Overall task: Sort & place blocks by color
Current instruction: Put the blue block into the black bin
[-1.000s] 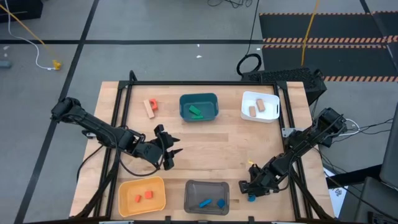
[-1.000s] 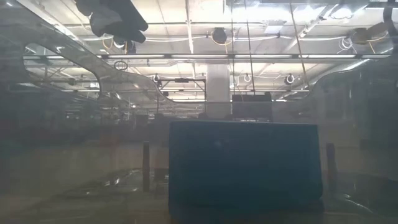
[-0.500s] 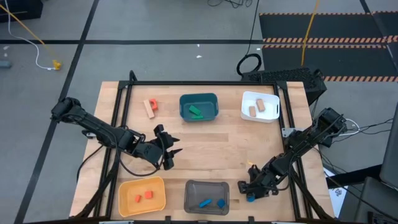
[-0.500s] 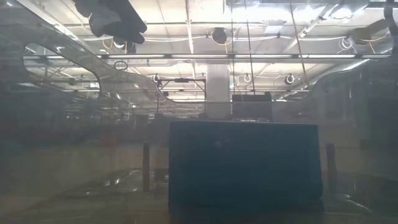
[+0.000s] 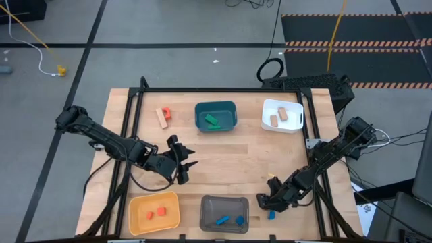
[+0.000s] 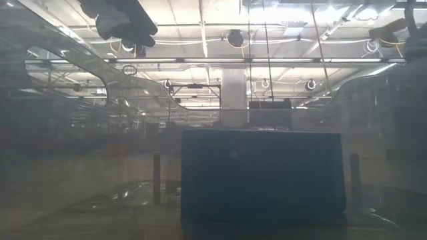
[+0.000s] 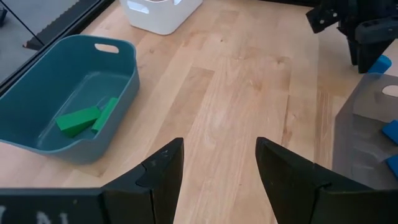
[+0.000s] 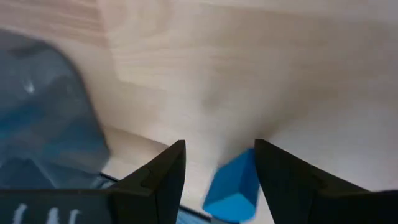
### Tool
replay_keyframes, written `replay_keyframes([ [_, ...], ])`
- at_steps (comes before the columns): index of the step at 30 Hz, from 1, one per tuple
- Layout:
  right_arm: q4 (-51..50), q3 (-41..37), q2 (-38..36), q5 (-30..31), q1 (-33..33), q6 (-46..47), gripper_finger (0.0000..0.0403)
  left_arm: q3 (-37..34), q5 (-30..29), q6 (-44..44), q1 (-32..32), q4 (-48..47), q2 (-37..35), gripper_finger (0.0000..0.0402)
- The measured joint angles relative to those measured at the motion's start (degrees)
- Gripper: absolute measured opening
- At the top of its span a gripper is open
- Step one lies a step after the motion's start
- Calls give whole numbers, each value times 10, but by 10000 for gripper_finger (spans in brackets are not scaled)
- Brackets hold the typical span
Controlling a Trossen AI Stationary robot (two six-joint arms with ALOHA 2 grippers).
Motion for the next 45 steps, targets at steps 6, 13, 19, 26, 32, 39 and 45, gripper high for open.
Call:
replay_keyframes([
  [6, 0, 0, 0, 15, 0, -142, 183, 0, 0, -6, 0, 0, 0, 200],
  [13, -13, 1, 0, 16, 0, -98, 183, 0, 0, -20, 0, 1, 0, 200],
  [19, -22, 1, 0, -19, 5, -31, 183, 0, 0, -22, 0, 1, 0, 200],
  [26, 1, 0, 0, -81, 14, 66, 183, 0, 0, -16, 0, 0, 0, 200],
  [32, 59, 0, 0, -107, 9, 121, 183, 0, -6, -10, 0, -3, 10, 200],
  [39, 52, 0, 0, -152, -3, 102, 183, 0, -12, -11, 1, -26, 32, 200],
  [45, 43, 0, 0, -152, -4, 16, 183, 0, -16, -6, 1, -20, 36, 200],
])
